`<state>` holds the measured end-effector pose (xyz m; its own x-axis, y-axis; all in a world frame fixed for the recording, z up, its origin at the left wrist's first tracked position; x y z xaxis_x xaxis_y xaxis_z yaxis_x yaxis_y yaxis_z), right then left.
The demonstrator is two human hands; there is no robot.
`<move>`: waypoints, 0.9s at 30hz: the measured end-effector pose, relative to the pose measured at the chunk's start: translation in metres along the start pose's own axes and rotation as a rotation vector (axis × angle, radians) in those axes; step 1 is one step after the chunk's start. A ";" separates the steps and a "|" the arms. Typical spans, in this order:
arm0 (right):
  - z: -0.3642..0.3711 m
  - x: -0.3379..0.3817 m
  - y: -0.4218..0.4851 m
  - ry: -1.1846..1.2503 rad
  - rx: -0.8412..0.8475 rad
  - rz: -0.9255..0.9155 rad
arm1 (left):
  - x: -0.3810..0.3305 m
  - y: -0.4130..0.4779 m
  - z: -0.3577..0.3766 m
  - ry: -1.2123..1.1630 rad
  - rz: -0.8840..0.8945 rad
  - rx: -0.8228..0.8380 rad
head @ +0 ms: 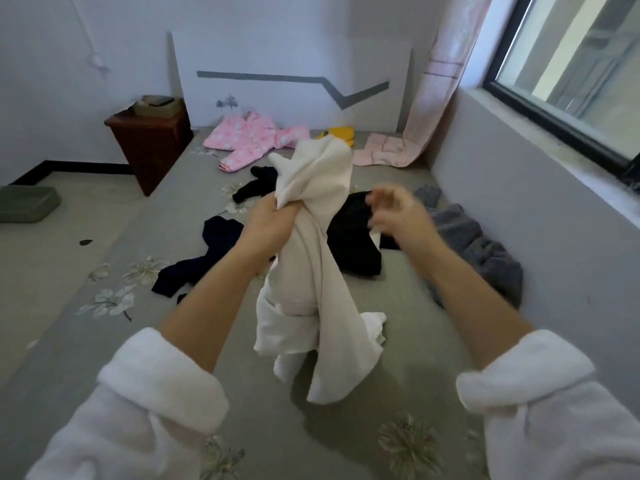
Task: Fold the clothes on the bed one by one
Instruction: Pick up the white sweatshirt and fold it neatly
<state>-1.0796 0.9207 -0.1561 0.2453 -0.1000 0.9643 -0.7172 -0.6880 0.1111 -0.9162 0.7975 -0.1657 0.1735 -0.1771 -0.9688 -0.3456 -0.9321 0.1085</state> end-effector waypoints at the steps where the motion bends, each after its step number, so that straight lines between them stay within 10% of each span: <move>1: 0.002 -0.026 -0.013 -0.075 0.087 0.068 | -0.008 0.006 0.000 -0.021 -0.021 -0.032; 4: 0.025 -0.087 -0.056 -0.346 0.360 0.255 | -0.040 0.024 0.006 -0.119 -0.081 -0.035; 10: 0.027 -0.077 -0.025 -0.145 0.027 0.196 | -0.077 0.051 -0.004 -0.286 -0.049 -0.048; 14: -0.012 -0.015 0.007 -0.034 0.079 0.160 | -0.038 0.047 -0.015 0.146 0.047 -0.117; 27: 0.005 -0.008 0.008 0.336 0.110 0.440 | 0.072 -0.063 0.008 -0.035 -0.185 0.386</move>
<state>-1.0843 0.9120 -0.1646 -0.2951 -0.1724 0.9398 -0.6281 -0.7062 -0.3268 -0.8892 0.8460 -0.2439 0.2358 -0.0007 -0.9718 -0.6327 -0.7591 -0.1530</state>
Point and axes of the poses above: each hand's wrist, its own y-axis towards the middle knuckle, its own z-axis out of the palm, x = y × z, the point moved 1 cm from there along y, towards the middle knuckle, and after that the axes turned 10 degrees about -x, right-handed, at the moved point
